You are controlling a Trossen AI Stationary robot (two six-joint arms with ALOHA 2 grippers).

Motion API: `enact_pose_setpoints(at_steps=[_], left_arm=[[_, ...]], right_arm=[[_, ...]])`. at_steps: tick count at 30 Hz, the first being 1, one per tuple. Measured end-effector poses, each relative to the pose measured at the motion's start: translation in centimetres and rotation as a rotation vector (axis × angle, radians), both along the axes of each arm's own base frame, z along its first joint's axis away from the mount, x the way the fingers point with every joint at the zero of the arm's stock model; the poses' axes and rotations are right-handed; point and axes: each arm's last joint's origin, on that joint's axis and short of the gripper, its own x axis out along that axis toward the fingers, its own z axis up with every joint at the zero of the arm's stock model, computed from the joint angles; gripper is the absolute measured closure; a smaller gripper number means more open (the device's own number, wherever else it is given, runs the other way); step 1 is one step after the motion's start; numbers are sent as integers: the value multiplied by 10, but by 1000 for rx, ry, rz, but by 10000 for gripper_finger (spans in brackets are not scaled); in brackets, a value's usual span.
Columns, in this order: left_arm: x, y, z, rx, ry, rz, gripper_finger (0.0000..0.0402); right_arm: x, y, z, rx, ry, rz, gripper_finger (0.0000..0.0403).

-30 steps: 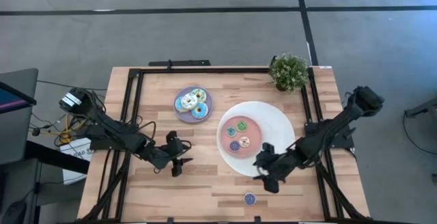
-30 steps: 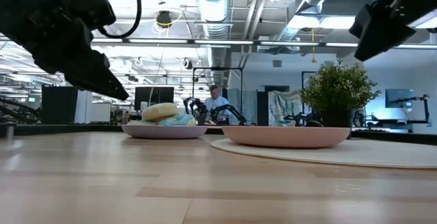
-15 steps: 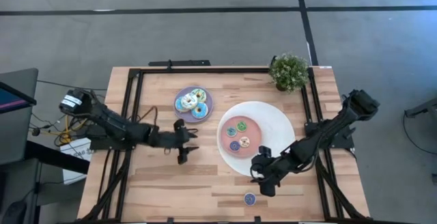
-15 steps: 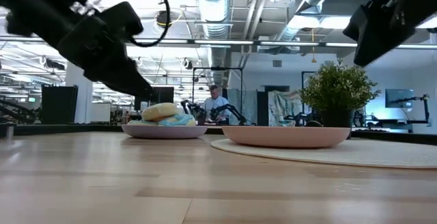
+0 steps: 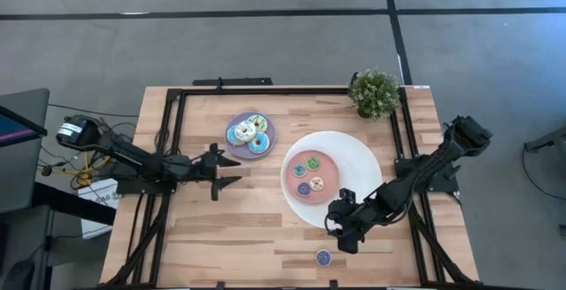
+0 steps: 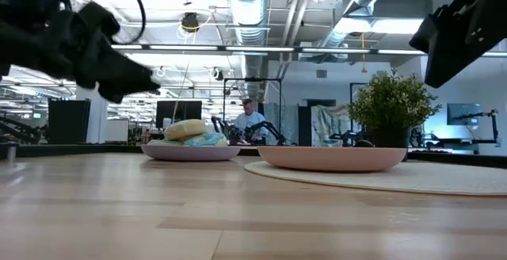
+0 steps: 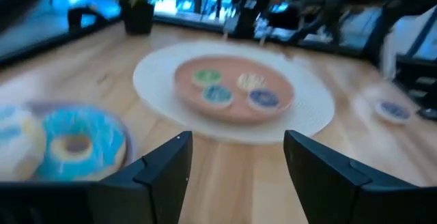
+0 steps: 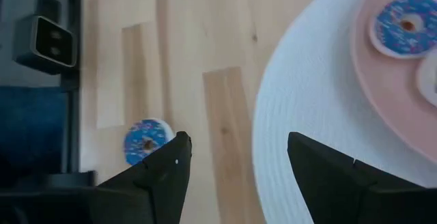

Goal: Pick & Place donuts
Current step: Put the small violet donut on the pink plate

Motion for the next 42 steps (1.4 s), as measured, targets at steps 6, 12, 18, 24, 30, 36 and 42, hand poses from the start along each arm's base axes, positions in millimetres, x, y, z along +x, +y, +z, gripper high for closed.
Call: enact_pose_setpoints(at_steps=[6, 12, 18, 24, 30, 36, 42], left_arm=[[-12, 1, 14, 43, -39, 34, 178], [-31, 8, 21, 76, -21, 35, 178], [-53, 16, 26, 77, -51, 9, 178], [-63, 18, 37, 196, -183, -106, 178], [-59, 23, 32, 168, -127, -64, 178], [-59, 23, 32, 155, -122, -73, 178], [-59, 23, 32, 148, -121, -72, 178]], right_arm=[[0, -4, -2, -13, 24, -20, 171], [-3, 0, -2, -8, 32, -5, 171], [-5, 2, -2, 0, 32, -6, 171], [-4, 3, -2, 13, 31, -17, 171], [-5, 6, -1, 24, 19, -4, 171], [-5, 6, -1, 28, 17, -13, 165], [-5, 9, 0, 45, 7, -17, 142]])
